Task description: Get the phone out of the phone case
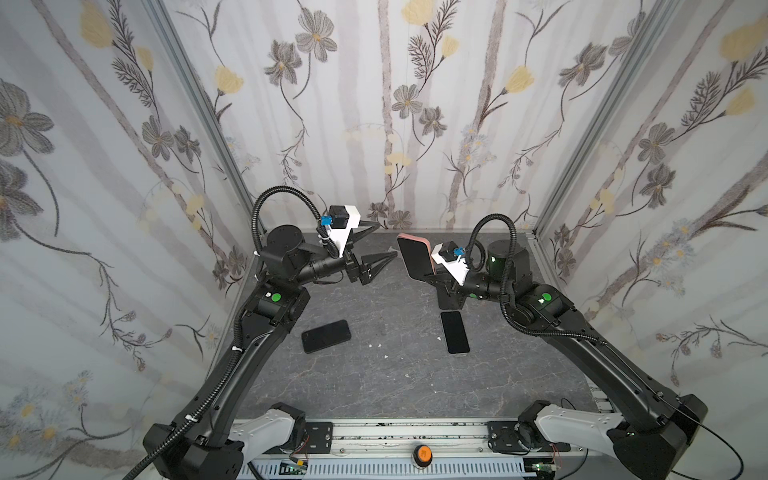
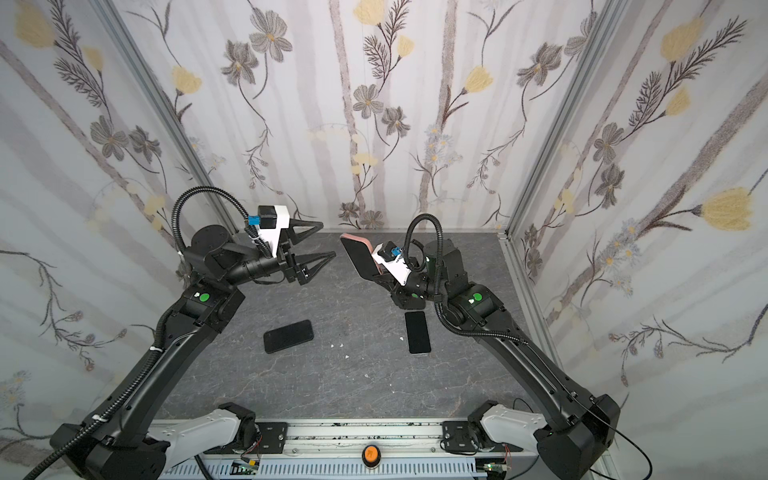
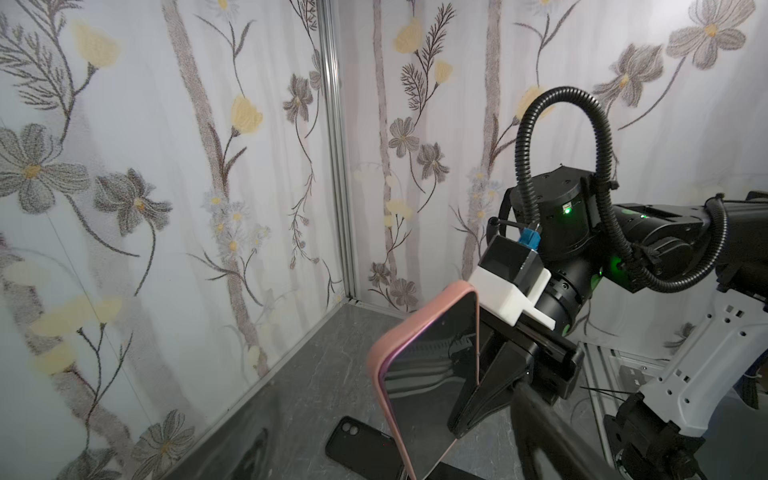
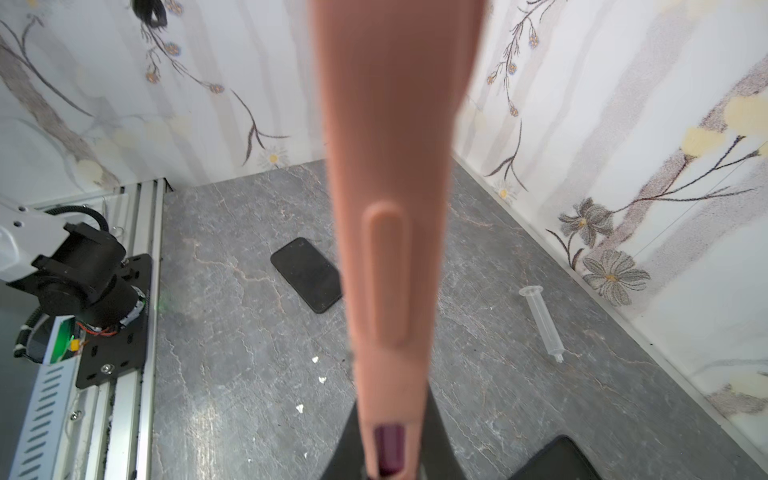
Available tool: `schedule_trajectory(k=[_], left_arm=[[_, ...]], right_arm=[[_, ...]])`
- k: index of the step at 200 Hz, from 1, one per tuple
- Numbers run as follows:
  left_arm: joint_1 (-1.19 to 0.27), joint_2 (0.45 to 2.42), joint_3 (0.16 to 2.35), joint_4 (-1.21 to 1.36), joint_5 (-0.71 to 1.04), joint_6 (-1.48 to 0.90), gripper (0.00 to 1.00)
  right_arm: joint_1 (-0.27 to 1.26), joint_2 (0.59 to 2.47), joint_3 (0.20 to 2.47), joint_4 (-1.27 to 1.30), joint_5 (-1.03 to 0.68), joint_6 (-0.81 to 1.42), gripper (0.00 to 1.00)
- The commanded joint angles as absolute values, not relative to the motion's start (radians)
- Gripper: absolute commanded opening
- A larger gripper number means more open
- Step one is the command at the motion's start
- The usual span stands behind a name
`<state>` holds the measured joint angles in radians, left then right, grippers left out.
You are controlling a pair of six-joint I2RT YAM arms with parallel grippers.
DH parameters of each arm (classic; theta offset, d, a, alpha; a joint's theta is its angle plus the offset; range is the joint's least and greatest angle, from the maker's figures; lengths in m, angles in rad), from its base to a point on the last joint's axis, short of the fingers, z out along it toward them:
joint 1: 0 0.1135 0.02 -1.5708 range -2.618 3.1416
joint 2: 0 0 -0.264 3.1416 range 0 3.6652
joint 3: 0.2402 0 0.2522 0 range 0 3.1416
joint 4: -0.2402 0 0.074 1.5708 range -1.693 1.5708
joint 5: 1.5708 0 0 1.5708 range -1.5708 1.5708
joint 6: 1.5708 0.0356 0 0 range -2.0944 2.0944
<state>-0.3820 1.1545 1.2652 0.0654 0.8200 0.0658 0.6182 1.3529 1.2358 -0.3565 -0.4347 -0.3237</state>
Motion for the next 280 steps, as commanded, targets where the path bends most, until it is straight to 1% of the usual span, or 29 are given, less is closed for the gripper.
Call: schedule_trajectory(k=[1,30,52,93,147,170,201,251,263,280], left_arm=[[-0.382,1.174,1.286,-0.078,0.858,0.184,0.87],[-0.382,1.203,1.34,-0.122,0.936,0.233,0.87],[-0.389,1.215,1.349,-0.132,0.992,0.239,0.87],[-0.397,1.235,1.34,-0.155,1.04,0.24,0.84],[-0.407,1.238,1.301,-0.167,1.091,0.19,0.78],[-0.407,1.232,1.238,-0.169,1.106,0.174,0.76],[-0.41,1.226,1.212,-0.171,1.122,0.156,0.72],[-0.411,1.234,1.21,-0.181,1.112,0.153,0.59],[-0.411,1.241,1.213,-0.185,1.112,0.152,0.54],[-0.411,1.249,1.219,-0.19,1.114,0.151,0.46]], right_arm=[[0.624,1.357,1.237,-0.366,-0.413,-0.483,0.0],[0.624,1.372,1.251,-0.392,-0.452,-0.498,0.0],[0.624,1.421,1.312,-0.487,-0.465,-0.483,0.0],[0.624,1.506,1.371,-0.636,-0.563,-0.567,0.0],[0.625,1.553,1.359,-0.65,-0.614,-0.631,0.0],[0.624,1.558,1.345,-0.646,-0.643,-0.651,0.0],[0.625,1.571,1.343,-0.652,-0.653,-0.655,0.0],[0.625,1.572,1.344,-0.652,-0.635,-0.661,0.0],[0.627,1.57,1.344,-0.652,-0.634,-0.663,0.0],[0.629,1.566,1.341,-0.651,-0.625,-0.666,0.0]])
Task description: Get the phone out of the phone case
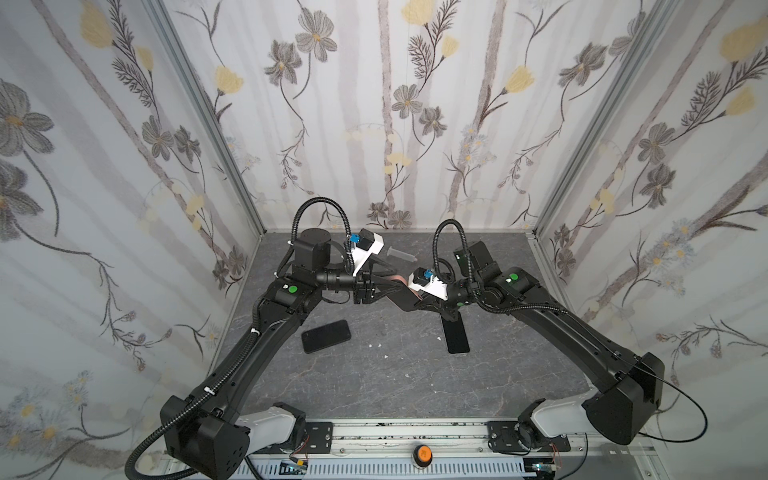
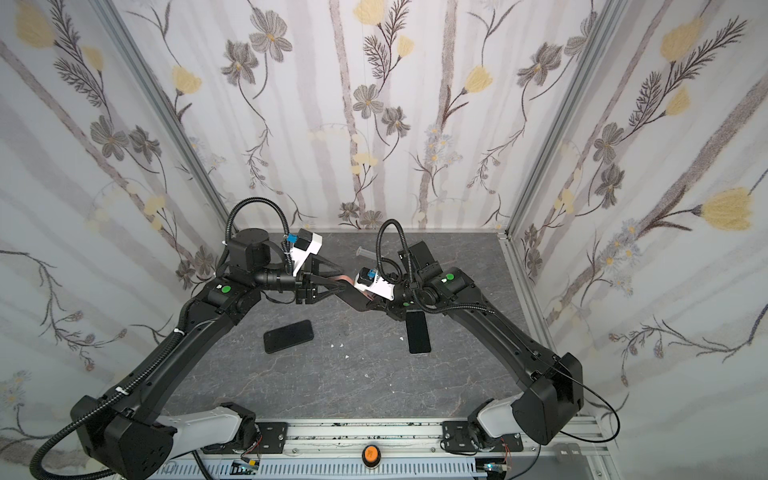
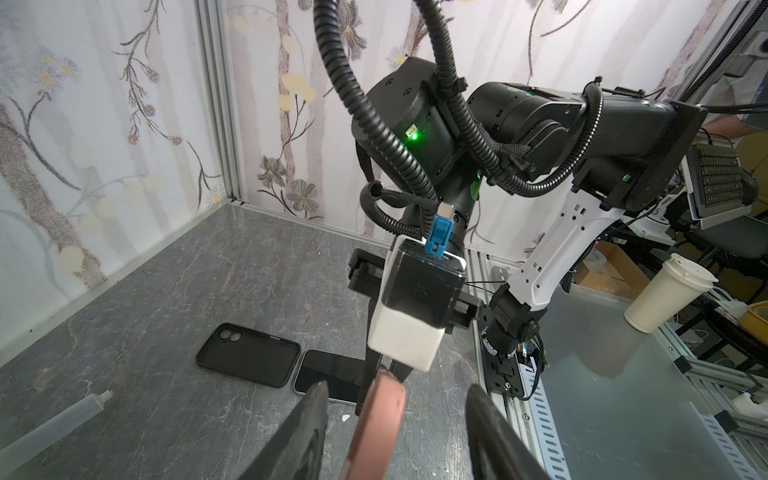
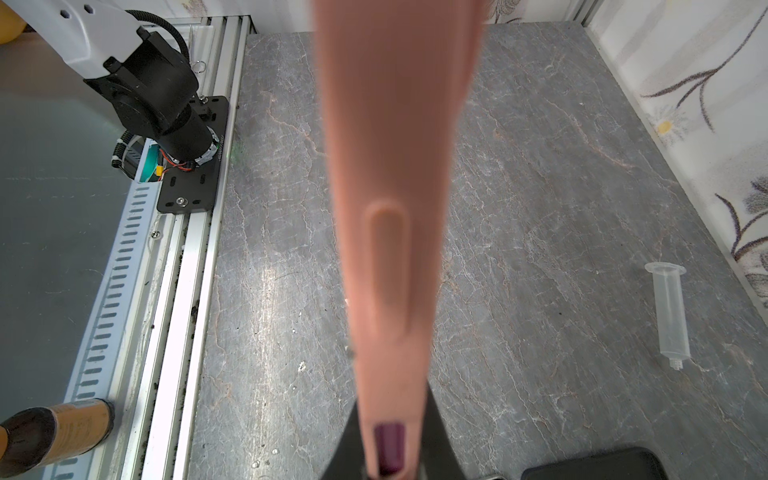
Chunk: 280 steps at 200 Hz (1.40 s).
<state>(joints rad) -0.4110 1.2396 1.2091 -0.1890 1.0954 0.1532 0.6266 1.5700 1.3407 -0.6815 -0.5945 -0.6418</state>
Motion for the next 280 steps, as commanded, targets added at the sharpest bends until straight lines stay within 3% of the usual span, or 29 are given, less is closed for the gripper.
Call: schedule_trajectory(k=[1,56,100,211,280], left_arm=[[-0.411,1.249,1.219,-0.19,1.114,0.151,0.45],[-0.411,1.255,1.237,-0.203,1.112,0.156,0.25],[-0.411,1.254,1.236,-0.216,1.091,0.158,0.16],[-0.41,1.341,1.286,-0.287,0.981,0.149,0.06],[-0.411,1.359,1.347,-0.298,0.905,0.139,0.04]], right_arm=[[0.629,1.566,1.34,-0.652,-0.625,-0.665,0.0],[0.643,1.556,1.33,-0.65,-0.573,-0.686,0.0],[0.655,1.521,1.306,-0.609,-0.547,-0.689,0.0],[0.73,1.438,1.25,-0.544,-0.451,-0.715,0.0],[0.741,1.422,1.228,-0.53,-0.437,-0.702,0.0]])
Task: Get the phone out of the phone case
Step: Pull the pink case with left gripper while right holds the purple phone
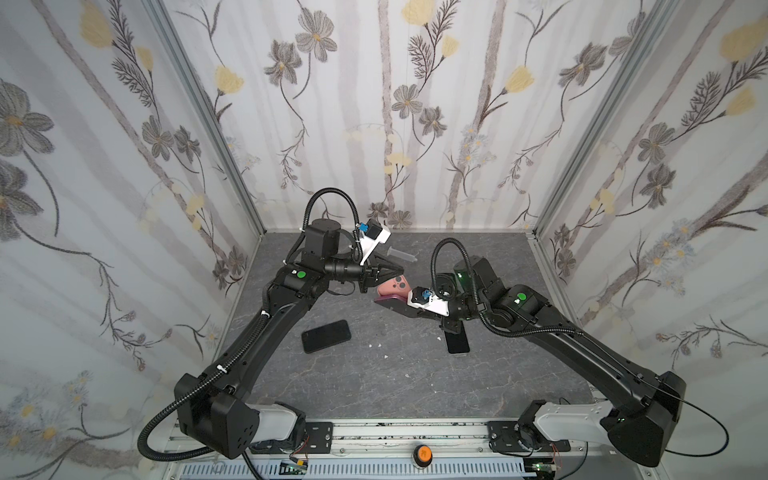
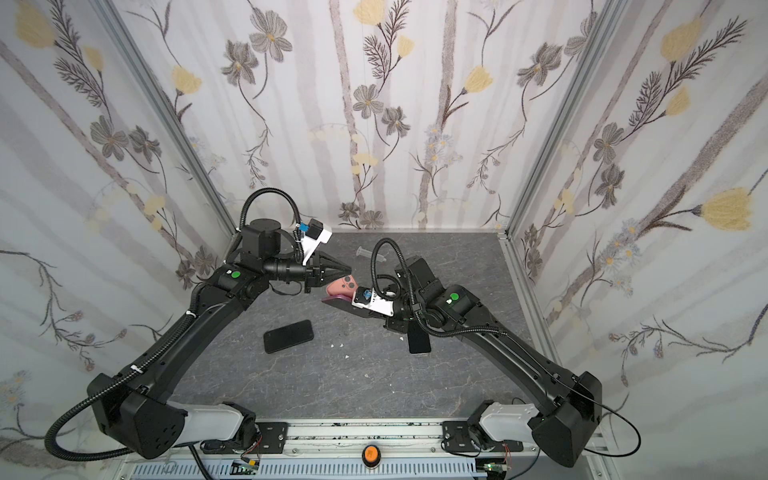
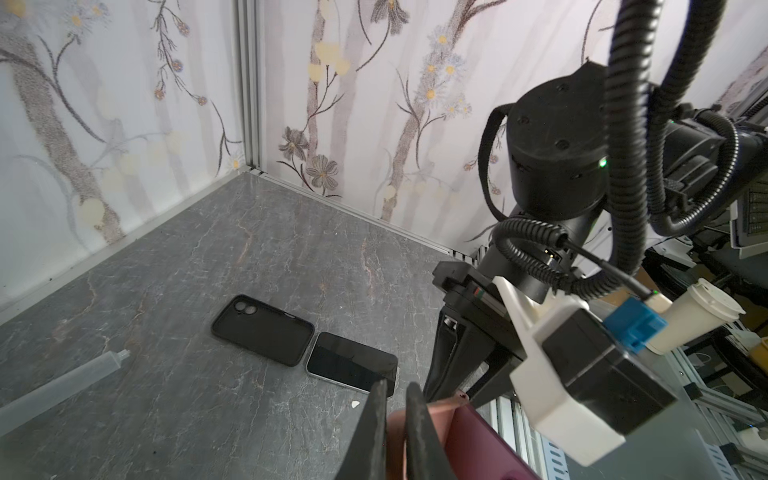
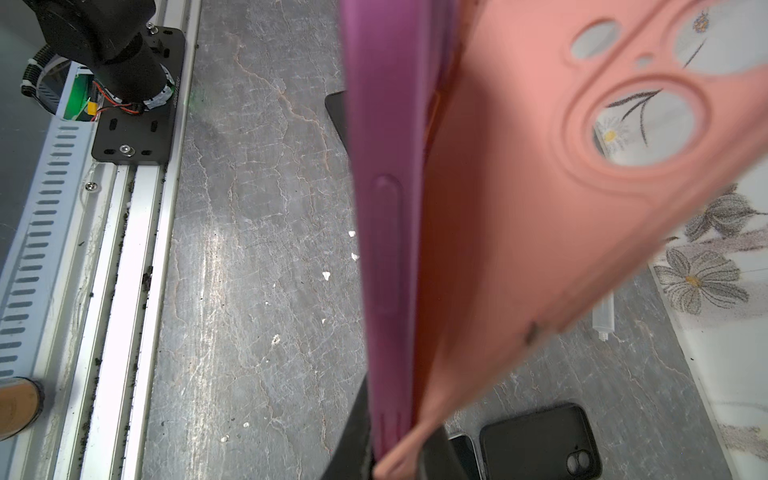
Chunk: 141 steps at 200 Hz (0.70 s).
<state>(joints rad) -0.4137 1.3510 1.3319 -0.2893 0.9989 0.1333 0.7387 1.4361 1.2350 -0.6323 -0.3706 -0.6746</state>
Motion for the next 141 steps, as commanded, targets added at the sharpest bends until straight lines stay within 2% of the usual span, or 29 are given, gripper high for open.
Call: schedule_trajectory(k=[1,14,40,50,79,108,141], left_arm=[[-0.41,1.359,1.347,-0.299,0.904,0.138,0.04],[-0.409,1.354,1.356,-0.298,0.884,0.143,0.11],[-0.407,1.329,1.375,-0.295,0.84,0.152,0.34],[-0.406,1.314,1.383,-0.292,0.828,0.155,0.38],[-0.408,1.241,1.372,-0.273,0.818,0.205,0.4],[-0.416,1.128,1.248,-0.187,0.888,0.299,0.4],[-0.486,1.05,1.133,-0.073,0.918,0.367,0.35]], right_arm=[[0.741,1.422,1.227,-0.529,-0.437,-0.7,0.0],[0.738,1.418,1.216,-0.521,-0.441,-0.683,0.0],[0.716,1.405,1.184,-0.481,-0.476,-0.629,0.0],[0.696,1.399,1.168,-0.452,-0.496,-0.59,0.0],[0.624,1.386,1.118,-0.355,-0.554,-0.466,0.0],[0.585,1.354,1.063,-0.225,-0.618,-0.363,0.0],[0.587,1.335,1.052,-0.187,-0.59,-0.364,0.0]])
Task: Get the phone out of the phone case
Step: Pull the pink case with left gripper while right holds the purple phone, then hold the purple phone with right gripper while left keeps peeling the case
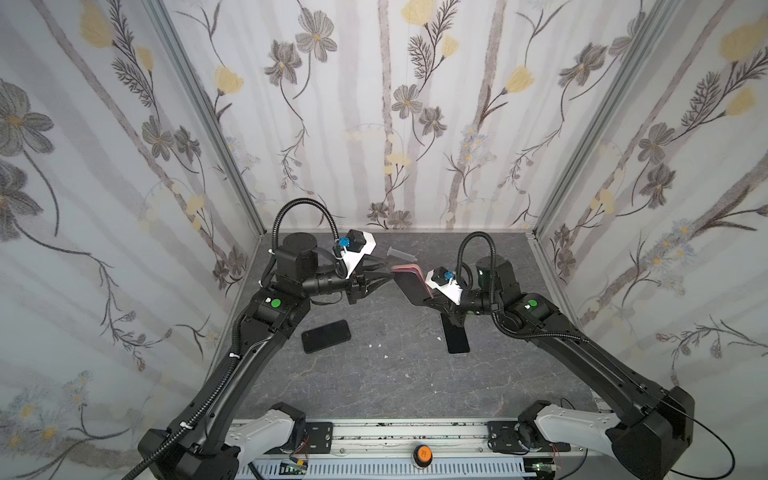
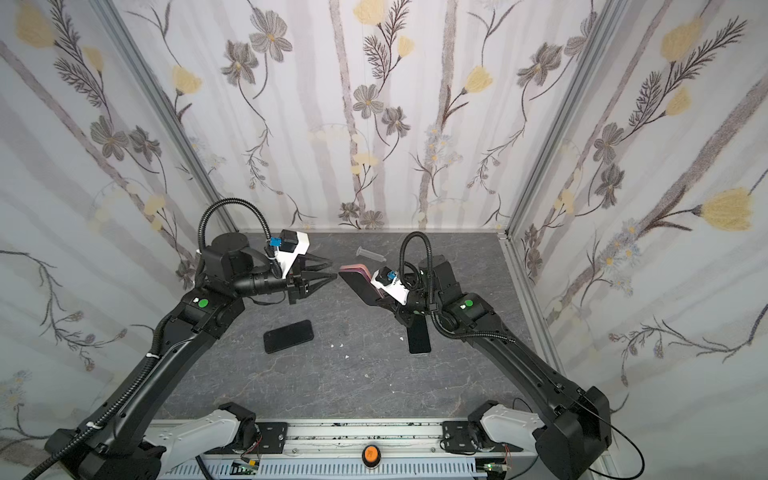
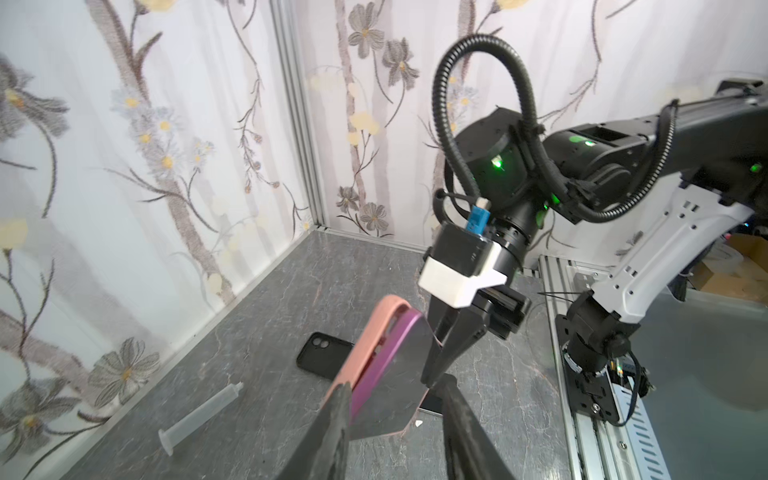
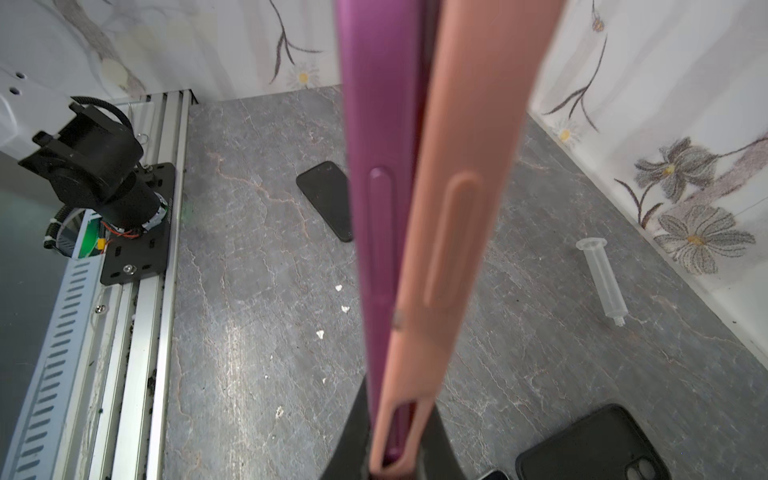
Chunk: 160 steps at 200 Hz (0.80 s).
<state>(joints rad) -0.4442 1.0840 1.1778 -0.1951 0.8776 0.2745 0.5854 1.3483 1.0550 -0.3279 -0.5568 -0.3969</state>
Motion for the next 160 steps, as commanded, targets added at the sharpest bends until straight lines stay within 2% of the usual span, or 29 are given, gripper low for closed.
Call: schedule_trajectory(k=[1,16,48,66,160], left_arm=[[-0.488,1.05,1.131,-0.073,0.917,0.37,0.35],[-0.534,1.046,1.12,-0.063,0.88,0.421,0.34],[-0.63,1.046,1.131,-0.059,0.647,0.519,0.29],[-0.652,1.048,1.135,-0.058,0.577,0.565,0.28],[-0.666,1.059,1.138,-0.059,0.525,0.614,0.24]], right_arm=[[0.586,1.335,1.052,-0.187,-0.587,-0.365,0.0],[0.595,1.331,1.059,-0.206,-0.545,-0.39,0.0],[0.626,1.34,1.086,-0.269,-0.459,-0.436,0.0],[0.633,1.344,1.092,-0.287,-0.435,-0.446,0.0],[0.649,1.361,1.115,-0.328,-0.437,-0.462,0.0]])
